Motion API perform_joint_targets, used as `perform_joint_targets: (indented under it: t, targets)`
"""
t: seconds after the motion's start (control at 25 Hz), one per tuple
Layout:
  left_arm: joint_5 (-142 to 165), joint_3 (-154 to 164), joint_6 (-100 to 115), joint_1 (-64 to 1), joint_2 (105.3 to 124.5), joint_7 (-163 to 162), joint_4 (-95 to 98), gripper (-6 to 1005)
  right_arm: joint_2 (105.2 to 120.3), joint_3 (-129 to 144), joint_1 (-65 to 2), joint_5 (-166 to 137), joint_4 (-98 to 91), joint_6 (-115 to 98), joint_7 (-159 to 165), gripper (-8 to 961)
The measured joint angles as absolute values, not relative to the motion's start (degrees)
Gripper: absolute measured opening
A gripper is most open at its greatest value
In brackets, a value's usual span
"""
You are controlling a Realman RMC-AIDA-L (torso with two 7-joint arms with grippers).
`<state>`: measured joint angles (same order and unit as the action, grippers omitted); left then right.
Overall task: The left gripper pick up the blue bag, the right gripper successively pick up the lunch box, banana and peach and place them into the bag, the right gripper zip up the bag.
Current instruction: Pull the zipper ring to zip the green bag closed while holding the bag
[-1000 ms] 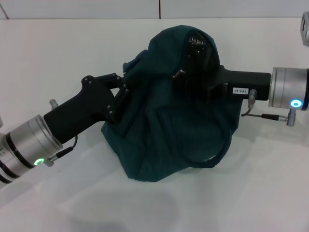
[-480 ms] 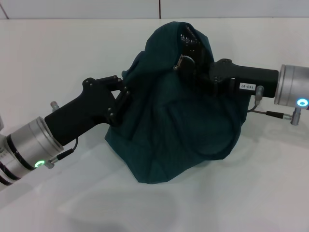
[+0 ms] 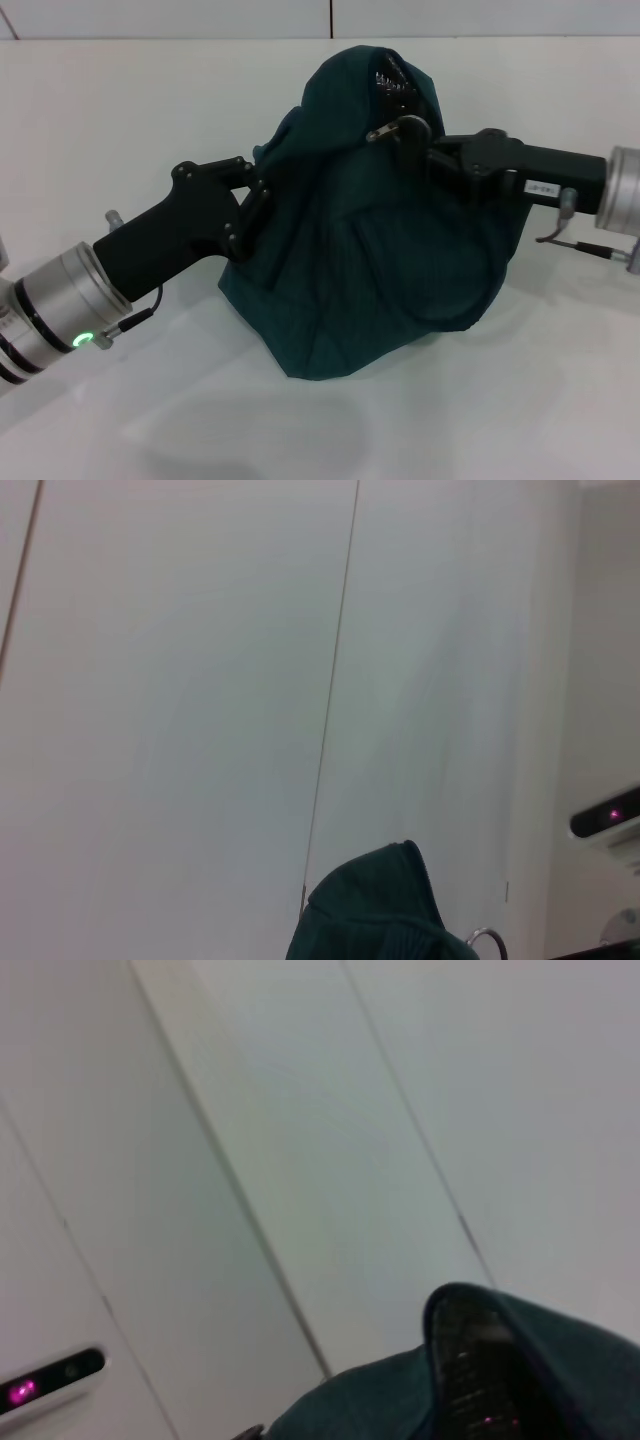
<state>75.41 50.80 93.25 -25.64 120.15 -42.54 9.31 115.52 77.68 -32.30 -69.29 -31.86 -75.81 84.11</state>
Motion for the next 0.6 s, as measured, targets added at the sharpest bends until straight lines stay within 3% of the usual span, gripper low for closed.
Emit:
perform_joint_targets:
  t: [0.6]
  targets:
    - [75.4,50.9,93.3,-25.5,120.15,-42.5,9.3,50,115.66,74.8,-27.0,-68.7,-35.4,-77.3,83.3,11]
